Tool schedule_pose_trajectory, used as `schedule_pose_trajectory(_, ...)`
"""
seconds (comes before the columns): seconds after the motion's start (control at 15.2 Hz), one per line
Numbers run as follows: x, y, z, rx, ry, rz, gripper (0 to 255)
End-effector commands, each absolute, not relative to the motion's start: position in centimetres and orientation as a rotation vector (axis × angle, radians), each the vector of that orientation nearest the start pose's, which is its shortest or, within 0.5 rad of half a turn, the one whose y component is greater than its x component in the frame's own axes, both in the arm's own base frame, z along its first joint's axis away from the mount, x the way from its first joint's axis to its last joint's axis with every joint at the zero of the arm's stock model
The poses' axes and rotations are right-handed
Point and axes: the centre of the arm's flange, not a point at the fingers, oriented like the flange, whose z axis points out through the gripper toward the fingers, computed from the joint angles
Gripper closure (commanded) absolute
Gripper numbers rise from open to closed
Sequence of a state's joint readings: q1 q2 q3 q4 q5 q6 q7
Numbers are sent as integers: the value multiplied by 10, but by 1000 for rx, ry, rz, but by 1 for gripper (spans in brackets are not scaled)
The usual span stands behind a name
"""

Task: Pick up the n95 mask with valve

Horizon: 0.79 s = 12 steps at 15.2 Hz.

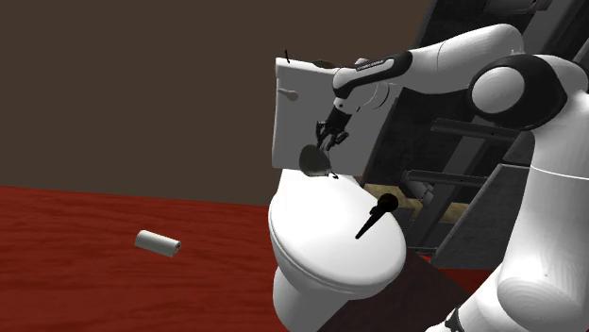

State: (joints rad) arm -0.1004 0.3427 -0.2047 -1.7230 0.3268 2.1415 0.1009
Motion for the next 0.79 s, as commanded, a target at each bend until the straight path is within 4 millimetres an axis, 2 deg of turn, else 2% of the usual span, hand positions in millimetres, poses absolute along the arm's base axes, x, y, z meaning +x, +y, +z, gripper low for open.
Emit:
schedule_pose_trajectory(0.0,634,-173,409,-2820,807,-158,255)
schedule_pose_trajectory(0.73,634,-173,467,-2820,807,-158,255)
